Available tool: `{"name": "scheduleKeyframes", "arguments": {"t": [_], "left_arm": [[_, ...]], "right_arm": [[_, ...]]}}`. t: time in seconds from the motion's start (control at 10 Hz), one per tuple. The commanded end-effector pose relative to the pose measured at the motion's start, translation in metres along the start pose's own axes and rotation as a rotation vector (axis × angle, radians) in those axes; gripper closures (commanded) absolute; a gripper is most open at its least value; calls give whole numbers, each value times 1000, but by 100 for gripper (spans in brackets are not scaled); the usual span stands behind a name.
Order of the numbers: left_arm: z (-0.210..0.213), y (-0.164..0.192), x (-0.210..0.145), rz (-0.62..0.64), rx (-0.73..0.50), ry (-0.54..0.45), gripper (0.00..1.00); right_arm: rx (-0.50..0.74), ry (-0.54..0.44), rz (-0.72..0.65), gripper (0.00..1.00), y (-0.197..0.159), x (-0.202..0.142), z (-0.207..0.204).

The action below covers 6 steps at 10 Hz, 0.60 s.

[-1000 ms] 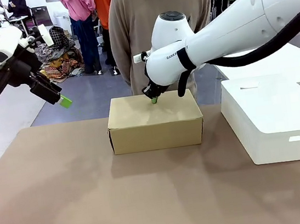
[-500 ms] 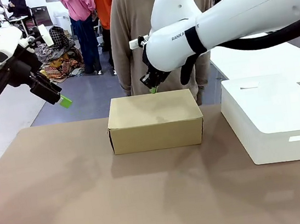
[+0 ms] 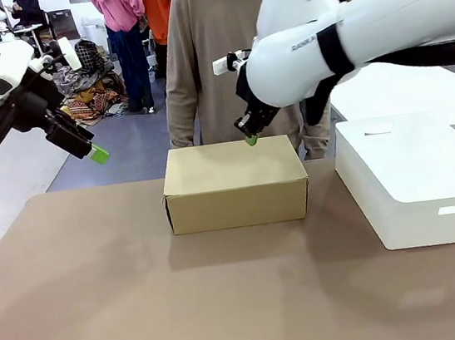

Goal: Pack the shoes into the box.
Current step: Press down on the lid of the Shoes Box.

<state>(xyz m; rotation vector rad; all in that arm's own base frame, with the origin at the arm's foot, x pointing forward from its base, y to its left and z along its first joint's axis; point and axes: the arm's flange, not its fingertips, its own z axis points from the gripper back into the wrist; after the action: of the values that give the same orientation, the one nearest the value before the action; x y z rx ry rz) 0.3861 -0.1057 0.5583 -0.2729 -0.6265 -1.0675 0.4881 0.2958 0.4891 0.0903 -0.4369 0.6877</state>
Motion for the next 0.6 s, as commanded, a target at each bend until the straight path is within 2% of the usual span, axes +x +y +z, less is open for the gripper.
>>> {"name": "scheduleKeyframes", "arguments": {"t": [0.0,0.2,0.3,0.5], "left_arm": [[3,0,0,8,0,16,0],[3,0,0,8,0,16,0],[3,0,0,8,0,16,0],[3,0,0,8,0,16,0]], "right_arm": [[31,-12,72,100,-1,-49,33],[35,26,129,100,3,-80,51],[34,31,143,84,5,-96,60],[28,54,153,45,8,-130,82]]}}
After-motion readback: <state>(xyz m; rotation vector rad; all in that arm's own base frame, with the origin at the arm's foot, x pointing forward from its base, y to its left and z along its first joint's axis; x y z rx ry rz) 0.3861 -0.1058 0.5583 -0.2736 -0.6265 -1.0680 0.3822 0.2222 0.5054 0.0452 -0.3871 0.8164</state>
